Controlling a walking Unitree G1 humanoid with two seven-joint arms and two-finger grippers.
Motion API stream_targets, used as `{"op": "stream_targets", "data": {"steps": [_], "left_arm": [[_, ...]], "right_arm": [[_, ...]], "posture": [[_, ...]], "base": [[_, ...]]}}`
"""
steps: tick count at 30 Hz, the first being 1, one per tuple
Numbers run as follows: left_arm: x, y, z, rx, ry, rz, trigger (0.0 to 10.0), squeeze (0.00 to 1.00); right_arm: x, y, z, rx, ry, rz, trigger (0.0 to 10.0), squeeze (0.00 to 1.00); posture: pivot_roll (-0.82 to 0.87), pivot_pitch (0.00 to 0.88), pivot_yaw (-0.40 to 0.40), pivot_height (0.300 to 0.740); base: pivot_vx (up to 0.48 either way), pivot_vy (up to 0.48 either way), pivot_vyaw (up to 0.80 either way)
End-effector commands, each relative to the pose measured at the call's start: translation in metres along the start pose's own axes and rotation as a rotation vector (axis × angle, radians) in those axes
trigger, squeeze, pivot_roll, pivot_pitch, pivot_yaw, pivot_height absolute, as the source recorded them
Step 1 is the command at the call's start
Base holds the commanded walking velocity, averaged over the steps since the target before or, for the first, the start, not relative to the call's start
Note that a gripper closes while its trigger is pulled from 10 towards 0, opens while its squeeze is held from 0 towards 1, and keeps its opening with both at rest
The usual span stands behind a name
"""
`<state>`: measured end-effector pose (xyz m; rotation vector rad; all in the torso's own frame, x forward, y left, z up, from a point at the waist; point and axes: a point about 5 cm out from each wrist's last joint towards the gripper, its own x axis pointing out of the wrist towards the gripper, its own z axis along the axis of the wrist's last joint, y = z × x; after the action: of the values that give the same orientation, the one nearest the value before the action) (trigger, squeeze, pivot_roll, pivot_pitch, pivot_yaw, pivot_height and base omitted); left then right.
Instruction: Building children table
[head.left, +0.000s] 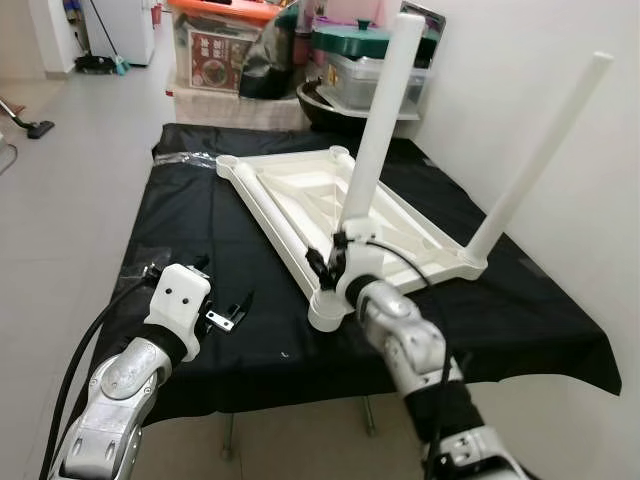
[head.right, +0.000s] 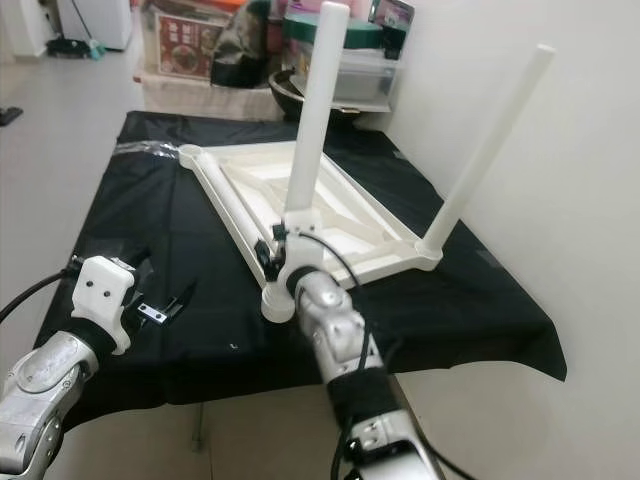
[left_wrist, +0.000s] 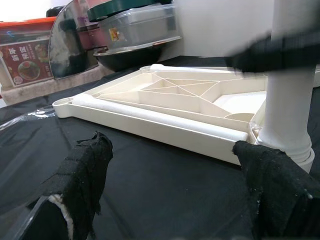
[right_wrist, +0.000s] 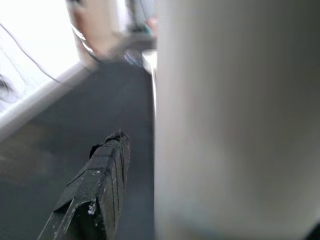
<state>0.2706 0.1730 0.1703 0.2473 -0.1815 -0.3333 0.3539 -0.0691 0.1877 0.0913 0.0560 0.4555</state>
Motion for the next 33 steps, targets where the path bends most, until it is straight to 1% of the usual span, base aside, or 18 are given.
{"op": "stream_targets", "data": {"steps": [1, 2, 6, 7, 9, 10, 11, 13, 16, 17, 19, 24, 25, 27, 28, 31, 32, 33], "left_arm": [[0.0, -0.003, -0.004, 0.0, 0.013, -0.019, 10.0, 0.0], [0.0, -0.003, -0.003, 0.0, 0.013, -0.019, 10.0, 0.0], [0.001, -0.003, -0.002, 0.002, 0.009, -0.018, 10.0, 0.0], [0.001, -0.003, -0.002, 0.003, 0.009, -0.016, 10.0, 0.0], [0.001, -0.003, -0.002, 0.003, 0.009, -0.016, 10.0, 0.0], [0.0, -0.002, -0.002, 0.004, 0.009, -0.014, 10.0, 0.0], [-0.001, -0.002, -0.002, 0.005, 0.01, -0.012, 10.0, 0.0], [-0.001, -0.002, -0.002, 0.005, 0.01, -0.012, 10.0, 0.0], [-0.003, -0.002, -0.002, 0.006, 0.014, -0.008, 10.0, 0.0], [-0.003, -0.002, -0.002, 0.006, 0.014, -0.008, 10.0, 0.0], [-0.003, -0.002, -0.003, 0.005, 0.015, -0.009, 10.0, 0.0], [-0.001, -0.003, -0.003, 0.004, 0.014, -0.012, 10.0, 0.0], [-0.001, -0.003, -0.003, 0.003, 0.015, -0.016, 10.0, 0.0], [-0.001, -0.003, -0.003, 0.003, 0.015, -0.016, 10.0, 0.0], [0.0, -0.003, -0.004, 0.002, 0.016, -0.018, 10.0, 0.0], [0.0, -0.004, -0.004, 0.001, 0.016, -0.02, 10.0, 0.0], [0.001, -0.005, -0.005, -0.001, 0.015, -0.023, 10.0, 0.0], [0.001, -0.005, -0.005, -0.001, 0.015, -0.023, 10.0, 0.0]], "right_arm": [[-0.006, 0.02, 0.016, -0.013, -0.099, 0.295, 10.0, 0.0], [-0.012, 0.025, 0.017, -0.027, -0.115, 0.411, 10.0, 0.0], [-0.016, 0.033, 0.012, -0.065, -0.102, 0.531, 10.0, 0.0], [-0.013, 0.035, 0.008, -0.059, -0.083, 0.527, 4.9, 0.0], [-0.013, 0.035, 0.008, -0.059, -0.083, 0.527, 4.9, 0.0], [-0.008, 0.036, 0.002, -0.062, -0.053, 0.495, 0.0, 0.0], [0.001, 0.031, -0.005, -0.059, -0.004, 0.381, 0.0, 0.0], [0.001, 0.031, -0.005, -0.059, -0.004, 0.381, 0.0, 0.0], [0.013, -0.022, -0.033, 0.014, 0.214, -0.307, 0.0, 0.0], [0.013, -0.022, -0.033, 0.014, 0.214, -0.307, 0.0, 0.0], [0.001, -0.046, -0.043, 0.087, 0.247, -0.586, 0.0, 0.0], [-0.015, -0.049, -0.045, 0.075, 0.232, -0.679, 0.0, 0.0], [-0.02, -0.044, -0.046, 0.081, 0.23, -0.664, 3.5, 0.0], [-0.02, -0.044, -0.046, 0.081, 0.23, -0.664, 3.5, 0.0], [-0.019, -0.036, -0.045, 0.101, 0.221, -0.585, 10.0, 0.0], [-0.017, -0.028, -0.04, 0.114, 0.178, -0.491, 10.0, 0.0], [-0.01, -0.014, -0.021, 0.157, 0.05, -0.271, 10.0, 1.0], [-0.01, -0.014, -0.021, 0.157, 0.05, -0.271, 10.0, 1.0]], "posture": [[0.15, 0.0, -0.169, 0.74], [0.16, 0.0, -0.173, 0.74], [0.16, 0.0, -0.175, 0.74], [0.17, 0.0, -0.18, 0.74], [0.17, 0.0, -0.18, 0.74], [0.17, 0.0, -0.18, 0.74], [0.17, 0.0, -0.183, 0.74], [0.17, 0.0, -0.183, 0.74], [0.17, 0.0, -0.182, 0.74], [0.17, 0.0, -0.182, 0.74], [0.17, 0.0, -0.179, 0.74], [0.15, 0.0, -0.171, 0.74], [0.15, 0.0, -0.169, 0.74], [0.15, 0.0, -0.169, 0.74], [0.15, 0.0, -0.169, 0.74], [0.15, 0.0, -0.169, 0.74], [0.15, 0.0, -0.172, 0.74], [0.15, 0.0, -0.172, 0.74]], "base": [[0.0, 0.0, 0.0], [0.0, 0.0, 0.0], [0.0, 0.0, 0.0], [0.0, 0.0, 0.0], [0.0, 0.0, 0.0], [0.0, 0.0, 0.0], [0.0, 0.0, 0.0], [0.0, 0.0, 0.0], [0.0, 0.0, 0.0], [0.0, 0.0, 0.0], [0.0, 0.0, 0.0], [0.0, 0.0, 0.0], [0.0, 0.0, 0.0], [0.0, 0.0, 0.0], [0.0, 0.0, 0.0], [0.0, 0.0, 0.0], [0.0, 0.0, 0.0], [0.0, 0.0, 0.0]]}}
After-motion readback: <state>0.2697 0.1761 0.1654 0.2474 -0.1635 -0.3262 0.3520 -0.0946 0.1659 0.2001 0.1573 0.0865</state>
